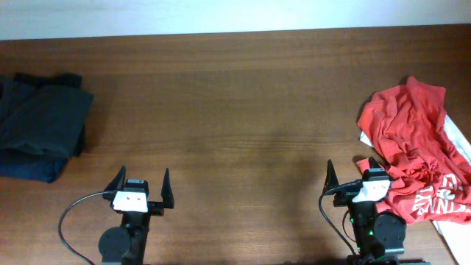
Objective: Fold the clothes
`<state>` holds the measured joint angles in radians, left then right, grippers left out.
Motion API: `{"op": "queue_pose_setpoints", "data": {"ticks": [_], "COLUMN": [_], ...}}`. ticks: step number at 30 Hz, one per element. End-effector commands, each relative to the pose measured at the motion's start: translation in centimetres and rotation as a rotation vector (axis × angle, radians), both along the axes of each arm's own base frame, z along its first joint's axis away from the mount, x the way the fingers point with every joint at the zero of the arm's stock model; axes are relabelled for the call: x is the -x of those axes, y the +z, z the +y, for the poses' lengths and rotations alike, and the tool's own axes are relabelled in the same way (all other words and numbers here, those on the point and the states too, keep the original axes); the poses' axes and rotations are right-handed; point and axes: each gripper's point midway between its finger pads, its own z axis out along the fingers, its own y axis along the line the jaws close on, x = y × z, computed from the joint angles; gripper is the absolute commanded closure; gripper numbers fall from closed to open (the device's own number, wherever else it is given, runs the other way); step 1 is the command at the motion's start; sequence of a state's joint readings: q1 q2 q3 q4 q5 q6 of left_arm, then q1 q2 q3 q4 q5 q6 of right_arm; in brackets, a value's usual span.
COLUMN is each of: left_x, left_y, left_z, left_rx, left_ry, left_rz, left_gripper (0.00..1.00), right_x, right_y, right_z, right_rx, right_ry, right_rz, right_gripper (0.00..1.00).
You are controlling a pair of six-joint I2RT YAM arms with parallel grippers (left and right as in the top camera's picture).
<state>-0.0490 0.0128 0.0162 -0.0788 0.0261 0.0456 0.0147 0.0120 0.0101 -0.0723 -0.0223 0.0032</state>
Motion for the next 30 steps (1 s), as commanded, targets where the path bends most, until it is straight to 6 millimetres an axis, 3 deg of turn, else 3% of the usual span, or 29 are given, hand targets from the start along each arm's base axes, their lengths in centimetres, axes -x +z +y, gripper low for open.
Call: {"op": "queue_pose_setpoints", "data": {"ticks": [1, 5, 10, 15, 18, 22, 26, 30], "left_x": [0.0, 0.0, 0.2, -1.7, -3.3, -6.5, -8.0, -8.1], "left_y": [-0.2, 0.1, 3.3, 6.5, 7.1, 7.6, 6.3, 5.6], "left_z": [-0.1, -0.1, -0.1, -0.3, -0.4, -2.6, -4.2, -4.2], "left_rx": [-0.015, 0.097, 0.106, 0.098, 0.093, 0.117, 0.147, 0.149], "left_ry": [-0.007, 0.001, 0.001, 0.002, 0.007, -0.096, -0.174, -0.174], "left_rz": [0.0, 0.003, 0.005, 0.153, 0.277, 0.472, 0.569, 0.594], "left_gripper": [0.01, 0.01, 0.01, 0.01, 0.01, 0.01, 0.01, 0.01], "right_x": [0.0, 0.2, 1.3, 1.3, 0.6, -0.1, -1.6, -1.4], "right_y": [-0.3, 0.3, 2.5, 5.5, 6.8, 6.3, 5.8, 1.3], "right_z": [0.1, 0.1, -0.1, -0.4, -0.6, -0.1, -0.7, -7.0], "right_rx": [-0.004, -0.064, -0.061, -0.053, -0.043, -0.04, -0.03, -0.1], "right_ry": [0.002, -0.003, -0.013, -0.036, -0.055, -0.037, -0.069, -0.397], "right_rz": [0.006, 0.01, 0.1, 0.283, 0.432, 0.731, 0.799, 0.992], "right_gripper": [0.01, 0.01, 0.01, 0.01, 0.01, 0.01, 0.01, 0.02]}}
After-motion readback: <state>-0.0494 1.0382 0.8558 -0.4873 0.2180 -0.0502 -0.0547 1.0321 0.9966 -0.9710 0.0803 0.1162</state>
